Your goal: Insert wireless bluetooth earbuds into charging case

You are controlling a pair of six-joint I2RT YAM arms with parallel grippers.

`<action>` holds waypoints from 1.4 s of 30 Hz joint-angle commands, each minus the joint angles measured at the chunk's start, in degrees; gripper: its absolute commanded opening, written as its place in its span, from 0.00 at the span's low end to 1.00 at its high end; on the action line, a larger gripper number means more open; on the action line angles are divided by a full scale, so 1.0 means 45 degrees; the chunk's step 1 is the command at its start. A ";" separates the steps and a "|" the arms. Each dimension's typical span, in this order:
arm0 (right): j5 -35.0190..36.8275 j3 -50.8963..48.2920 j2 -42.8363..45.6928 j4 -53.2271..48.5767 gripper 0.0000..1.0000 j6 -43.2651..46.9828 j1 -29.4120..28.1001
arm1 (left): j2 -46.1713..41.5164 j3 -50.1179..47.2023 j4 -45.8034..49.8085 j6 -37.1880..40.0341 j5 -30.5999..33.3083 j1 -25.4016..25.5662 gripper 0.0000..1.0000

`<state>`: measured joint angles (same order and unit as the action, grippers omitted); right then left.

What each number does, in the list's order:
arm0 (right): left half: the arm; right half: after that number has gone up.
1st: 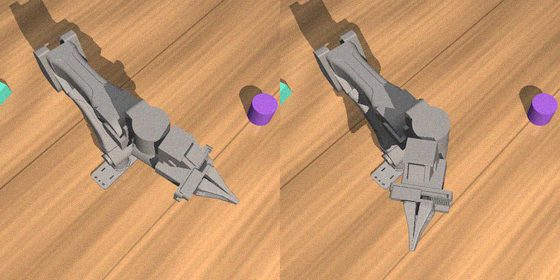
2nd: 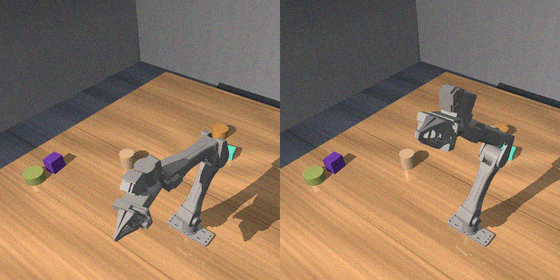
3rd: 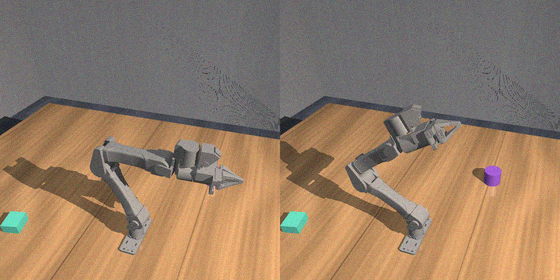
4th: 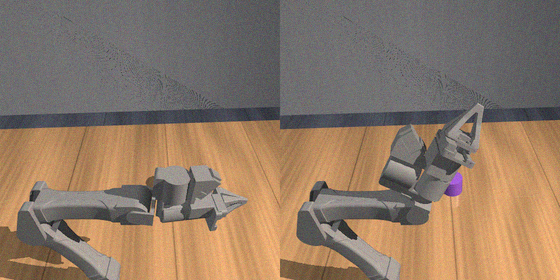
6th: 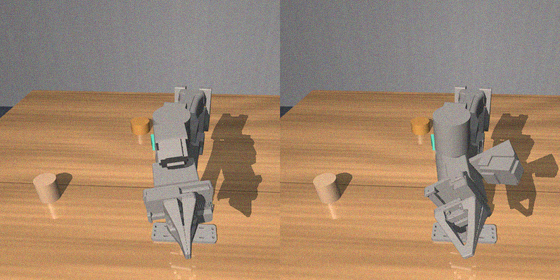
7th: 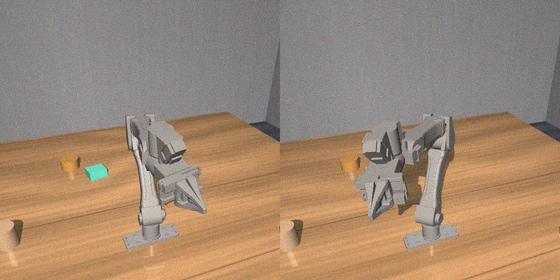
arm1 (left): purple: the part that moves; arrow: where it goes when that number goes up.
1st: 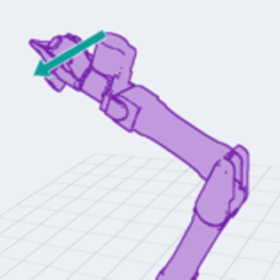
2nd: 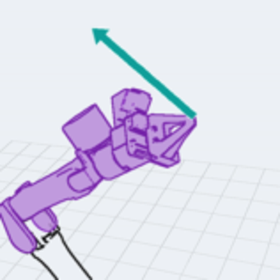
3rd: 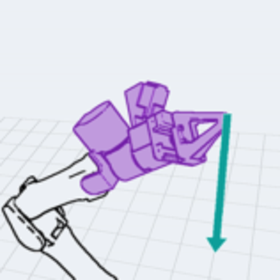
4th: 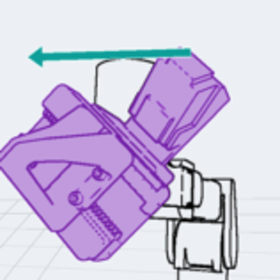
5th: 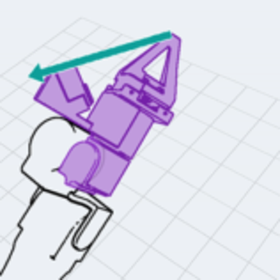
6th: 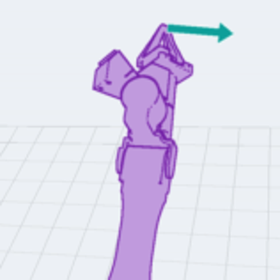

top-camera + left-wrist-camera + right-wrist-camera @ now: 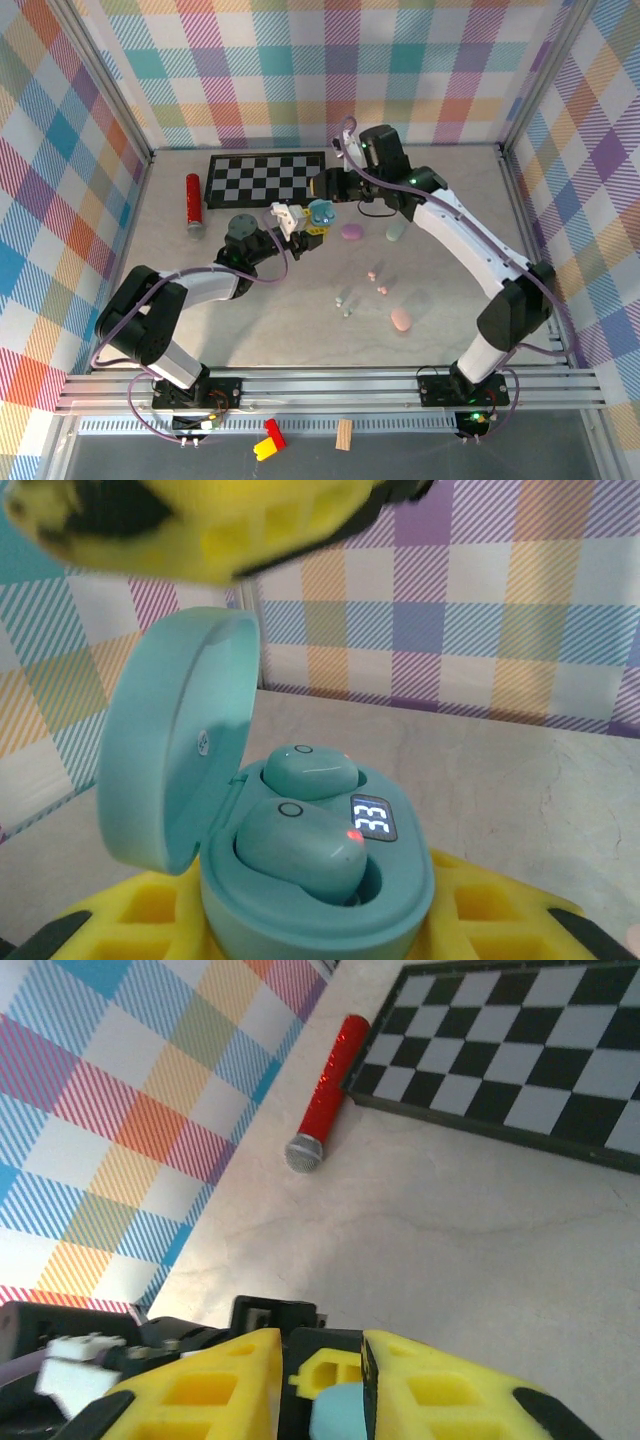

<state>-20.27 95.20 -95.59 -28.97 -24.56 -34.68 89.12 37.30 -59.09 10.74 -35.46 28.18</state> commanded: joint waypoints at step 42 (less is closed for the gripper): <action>-0.6348 -0.7028 0.1589 0.9609 0.20 -0.7991 0.1988 | -0.0787 -0.0376 -0.2008 -0.2123 -0.0010 0.0006 0.46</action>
<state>-48.69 65.28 -88.97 11.11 -59.53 -26.72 86.89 36.45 -66.57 -0.23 -36.16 28.18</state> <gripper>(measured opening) 0.241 0.434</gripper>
